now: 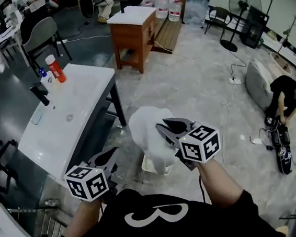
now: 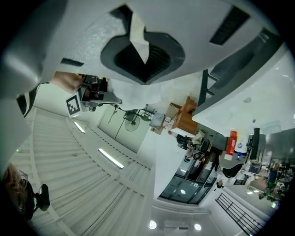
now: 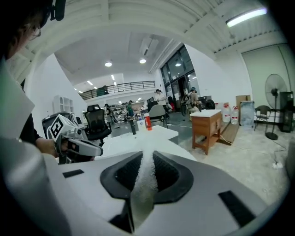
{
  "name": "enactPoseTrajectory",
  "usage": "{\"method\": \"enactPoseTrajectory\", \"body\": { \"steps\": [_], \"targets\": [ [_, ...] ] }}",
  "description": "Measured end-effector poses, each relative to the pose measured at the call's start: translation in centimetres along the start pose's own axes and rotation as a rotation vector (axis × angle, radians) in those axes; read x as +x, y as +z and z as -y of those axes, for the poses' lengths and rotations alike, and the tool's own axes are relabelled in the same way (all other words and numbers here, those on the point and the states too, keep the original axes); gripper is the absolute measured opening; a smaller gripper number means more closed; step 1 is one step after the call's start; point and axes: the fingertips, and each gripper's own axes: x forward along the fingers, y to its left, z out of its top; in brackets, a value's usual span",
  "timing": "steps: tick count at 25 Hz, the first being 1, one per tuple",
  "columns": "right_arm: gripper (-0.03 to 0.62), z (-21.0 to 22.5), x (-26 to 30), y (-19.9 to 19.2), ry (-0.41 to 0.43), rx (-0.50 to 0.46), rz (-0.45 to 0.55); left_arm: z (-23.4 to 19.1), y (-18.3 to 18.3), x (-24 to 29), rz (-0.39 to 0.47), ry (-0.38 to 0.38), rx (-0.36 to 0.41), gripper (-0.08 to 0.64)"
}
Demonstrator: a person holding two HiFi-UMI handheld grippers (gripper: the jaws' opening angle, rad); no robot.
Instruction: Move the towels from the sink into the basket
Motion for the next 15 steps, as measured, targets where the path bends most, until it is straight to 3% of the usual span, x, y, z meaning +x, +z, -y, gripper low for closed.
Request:
{"method": "enactPoseTrajectory", "body": {
  "steps": [6, 15],
  "targets": [
    [0.064, 5.2, -0.7, -3.9, -0.102, 0.087, -0.045, 0.3, -0.9, 4.4, -0.07, -0.06, 0.019, 0.005],
    [0.064, 11.7, 3.1, -9.6, -0.204, 0.245, -0.135, -3.5, -0.2, 12.1, -0.188, -0.147, -0.005, 0.006]
  ]
}}
